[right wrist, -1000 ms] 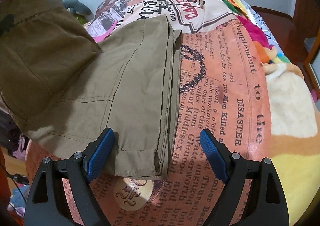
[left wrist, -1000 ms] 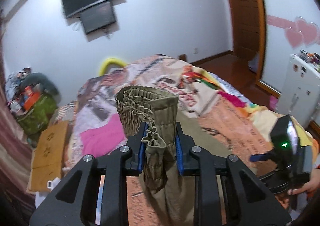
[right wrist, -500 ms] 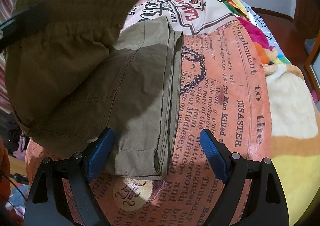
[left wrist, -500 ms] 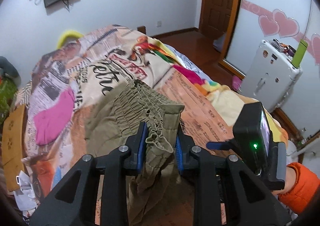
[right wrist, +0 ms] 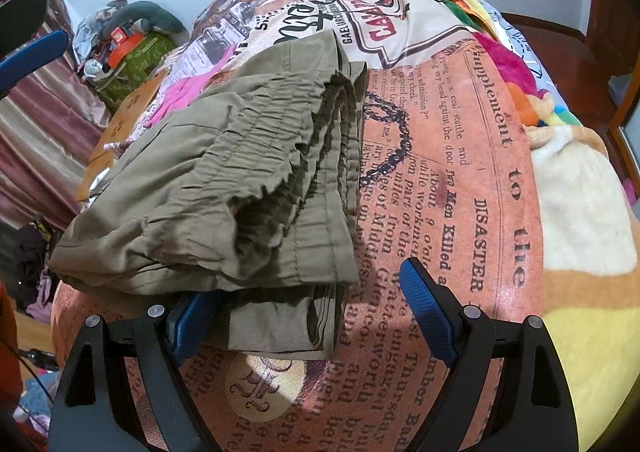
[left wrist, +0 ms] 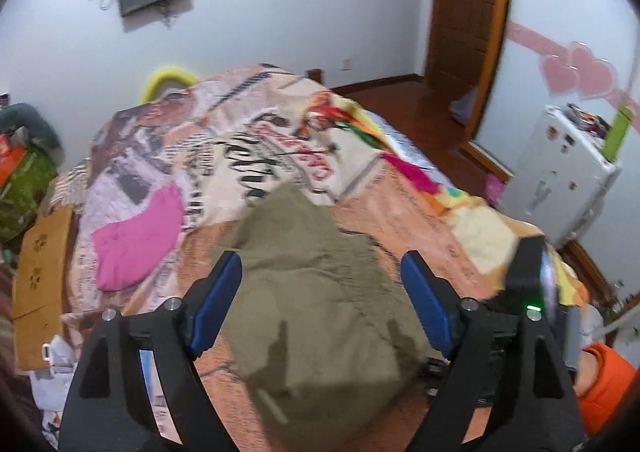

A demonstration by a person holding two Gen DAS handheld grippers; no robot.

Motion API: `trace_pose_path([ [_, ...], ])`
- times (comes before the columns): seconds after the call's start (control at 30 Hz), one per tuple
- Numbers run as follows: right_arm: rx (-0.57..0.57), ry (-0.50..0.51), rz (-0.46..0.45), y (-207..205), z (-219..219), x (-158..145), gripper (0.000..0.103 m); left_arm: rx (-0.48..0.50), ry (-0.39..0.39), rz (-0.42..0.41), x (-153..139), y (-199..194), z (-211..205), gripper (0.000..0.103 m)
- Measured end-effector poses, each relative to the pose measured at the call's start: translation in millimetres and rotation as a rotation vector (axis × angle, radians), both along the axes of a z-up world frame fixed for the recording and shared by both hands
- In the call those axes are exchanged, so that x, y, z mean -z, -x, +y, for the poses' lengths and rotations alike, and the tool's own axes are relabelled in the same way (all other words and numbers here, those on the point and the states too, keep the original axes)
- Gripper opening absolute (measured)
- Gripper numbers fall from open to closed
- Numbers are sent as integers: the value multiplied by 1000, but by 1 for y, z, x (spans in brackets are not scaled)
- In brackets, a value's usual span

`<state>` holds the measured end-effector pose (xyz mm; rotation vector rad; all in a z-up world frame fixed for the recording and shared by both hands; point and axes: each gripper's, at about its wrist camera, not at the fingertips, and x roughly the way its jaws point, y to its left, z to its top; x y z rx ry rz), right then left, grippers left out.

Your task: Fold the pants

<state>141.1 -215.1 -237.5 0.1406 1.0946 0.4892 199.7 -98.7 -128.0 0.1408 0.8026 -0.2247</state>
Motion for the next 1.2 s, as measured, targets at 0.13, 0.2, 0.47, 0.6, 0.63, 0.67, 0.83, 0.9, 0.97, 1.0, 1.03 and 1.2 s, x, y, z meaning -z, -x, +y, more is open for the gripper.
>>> trace_pose_path([
  [0.13,3,0,1,0,0,0,85,-72,-35,4,6,-25,27,90],
  [0.2,4,-2,2,-1,-1,0,85,-111,-73,20,13,-43,42,92],
  [0.47,15,13,-12,2,-2,-4,85,-186,-120,214,64,-114,88,92],
  [0.6,22,59,-58,8,-3,-12,85,-198,-164,280,96,-141,91,92],
  [0.63,24,59,-60,9,-3,-13,85,-197,-168,299,104,-146,91,92],
  [0.67,28,57,-58,10,-5,-14,85,-194,-168,325,113,-151,92,92],
  [0.83,45,54,-51,10,-10,-15,85,-212,-256,389,153,-172,85,92],
  [0.9,53,51,-50,9,-12,-14,85,-212,-325,364,160,-177,79,93],
  [0.97,62,49,-49,8,-12,-13,85,-202,-380,349,168,-180,72,96],
  [1.0,66,48,-49,8,-12,-13,85,-192,-402,349,171,-180,70,98],
  [1.03,70,49,-50,7,-12,-13,85,-177,-422,354,176,-180,68,98],
  [1.2,75,51,-53,8,-14,-14,85,-154,-361,400,178,-175,83,99],
])
